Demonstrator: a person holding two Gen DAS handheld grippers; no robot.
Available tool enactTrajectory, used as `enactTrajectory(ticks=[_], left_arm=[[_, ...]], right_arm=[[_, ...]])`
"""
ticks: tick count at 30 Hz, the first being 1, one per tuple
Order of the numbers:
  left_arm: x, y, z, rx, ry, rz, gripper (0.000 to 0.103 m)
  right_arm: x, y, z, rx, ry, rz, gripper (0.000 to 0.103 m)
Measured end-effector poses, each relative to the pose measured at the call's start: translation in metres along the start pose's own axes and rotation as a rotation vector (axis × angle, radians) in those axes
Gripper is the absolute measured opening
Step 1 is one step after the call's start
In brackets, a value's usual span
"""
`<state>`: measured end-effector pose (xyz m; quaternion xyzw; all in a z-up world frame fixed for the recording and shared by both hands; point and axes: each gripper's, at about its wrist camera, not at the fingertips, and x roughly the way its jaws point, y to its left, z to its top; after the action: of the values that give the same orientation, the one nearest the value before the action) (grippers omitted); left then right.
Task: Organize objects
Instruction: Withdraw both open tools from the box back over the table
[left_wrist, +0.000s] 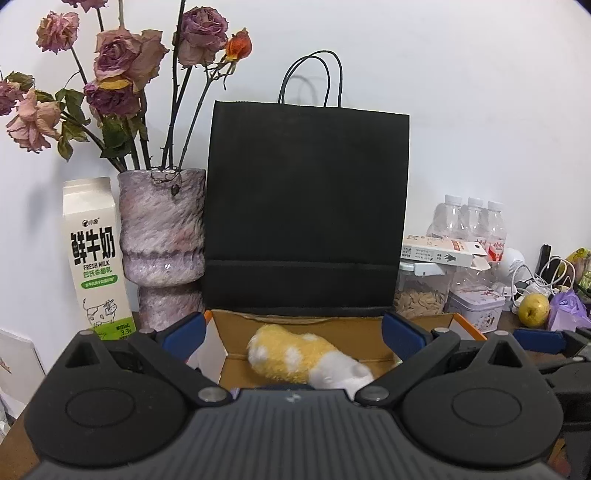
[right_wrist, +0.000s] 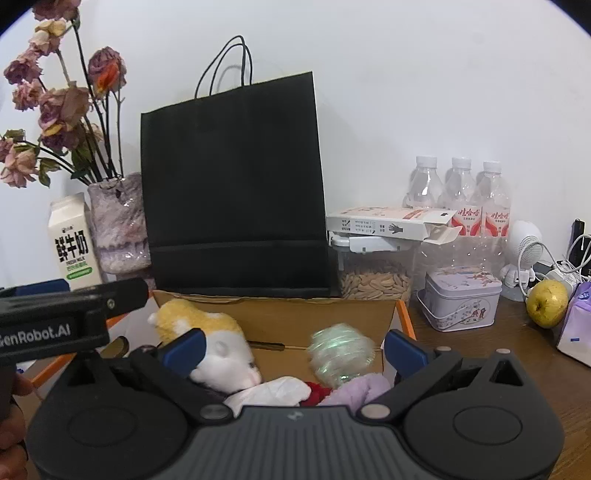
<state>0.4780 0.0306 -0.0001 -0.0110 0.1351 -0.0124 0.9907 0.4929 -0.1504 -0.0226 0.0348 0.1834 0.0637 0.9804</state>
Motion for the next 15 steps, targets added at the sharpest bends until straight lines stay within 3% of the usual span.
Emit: enactTrajectory(ticks=[15], left_arm=[[-0.09, 0.0, -0.013, 0.006, 0.048, -0.016, 0.103]], right_arm=[[-0.086, -0.001, -0.02, -0.004, 0.017, 0.007, 0.103]])
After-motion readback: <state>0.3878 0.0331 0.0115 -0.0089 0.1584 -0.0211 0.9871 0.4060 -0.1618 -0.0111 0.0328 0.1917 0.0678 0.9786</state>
